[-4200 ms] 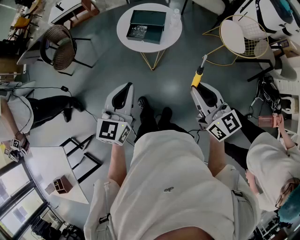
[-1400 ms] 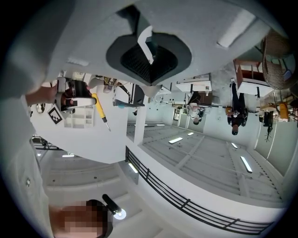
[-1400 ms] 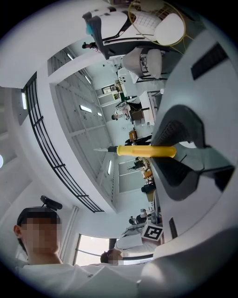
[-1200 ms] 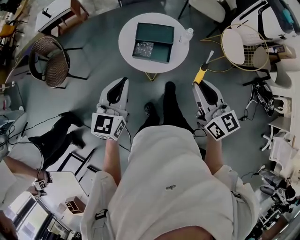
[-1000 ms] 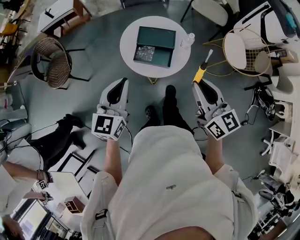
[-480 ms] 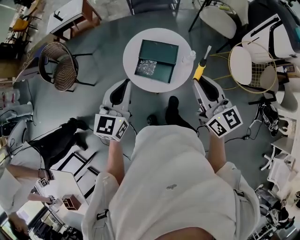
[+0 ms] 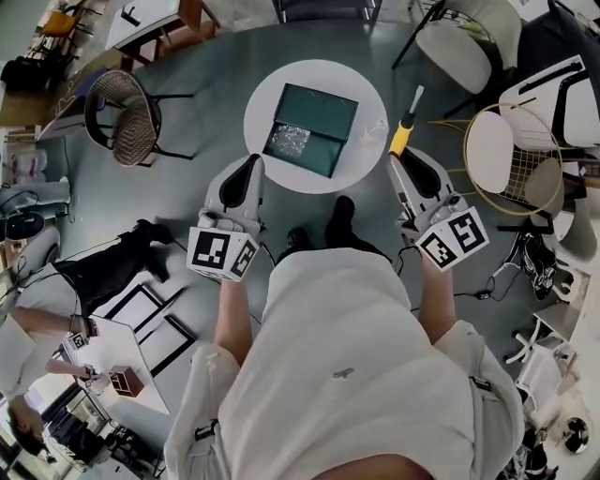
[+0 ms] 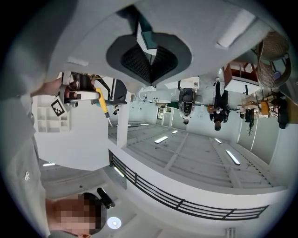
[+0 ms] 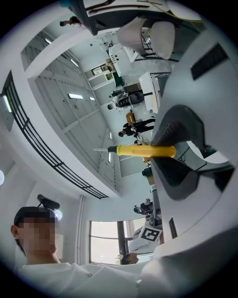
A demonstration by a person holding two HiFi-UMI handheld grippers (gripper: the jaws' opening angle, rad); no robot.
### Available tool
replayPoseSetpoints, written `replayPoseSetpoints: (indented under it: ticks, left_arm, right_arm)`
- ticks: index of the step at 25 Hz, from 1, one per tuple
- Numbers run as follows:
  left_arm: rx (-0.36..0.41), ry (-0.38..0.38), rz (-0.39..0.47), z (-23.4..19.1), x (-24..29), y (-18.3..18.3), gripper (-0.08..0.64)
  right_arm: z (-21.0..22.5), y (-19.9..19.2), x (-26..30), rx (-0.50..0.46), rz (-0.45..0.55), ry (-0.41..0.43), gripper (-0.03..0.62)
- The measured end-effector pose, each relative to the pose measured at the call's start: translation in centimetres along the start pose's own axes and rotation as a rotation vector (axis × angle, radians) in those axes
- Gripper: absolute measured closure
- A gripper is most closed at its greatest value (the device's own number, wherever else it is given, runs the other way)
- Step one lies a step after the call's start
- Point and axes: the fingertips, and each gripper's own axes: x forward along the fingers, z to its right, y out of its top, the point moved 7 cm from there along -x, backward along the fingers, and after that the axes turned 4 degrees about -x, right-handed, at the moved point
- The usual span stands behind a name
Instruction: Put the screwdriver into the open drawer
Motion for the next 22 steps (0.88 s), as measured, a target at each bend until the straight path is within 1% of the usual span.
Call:
replayPoseSetpoints:
  ticks: [6,10,13,16,19,22]
  left_arm:
    - [-0.010,0.054,-0.005,1.2,1.4,0.0,0.551]
    - [-0.020,0.067,-0.020,1.3,1.1,-0.5,0.551]
    - [-0.023,0.088,-0.039,0.6,0.3,-1.0,0.551]
    - [-0.049,0.108,-0.047,-1.0,-0.2,-1.5,0.551]
    - [-0.070,0.090,-0.038,-2.5,0.6,-1.3,0.551]
    - [-0.053,0.049,-0.023,-3.5,2.1,-0.2,0.551]
  right_arm:
    - [2.2,-1.0,0.1,0.022,-0.039,0.056,0.515]
    - [3.3,-1.6,1.1,0.039,-0.060,0.071,0.516]
    - [3.2,-2.1,2.4,0.050,-0.071,0.085,0.516]
    - [2.4,-2.0,4.0,0.032,-0.078,0.097,0.515]
    - [2.1,-1.1,5.4,0.007,-0.068,0.083,0.515]
    - [2.5,-0.1,6.4,-0.006,-0.060,0.056,0.515]
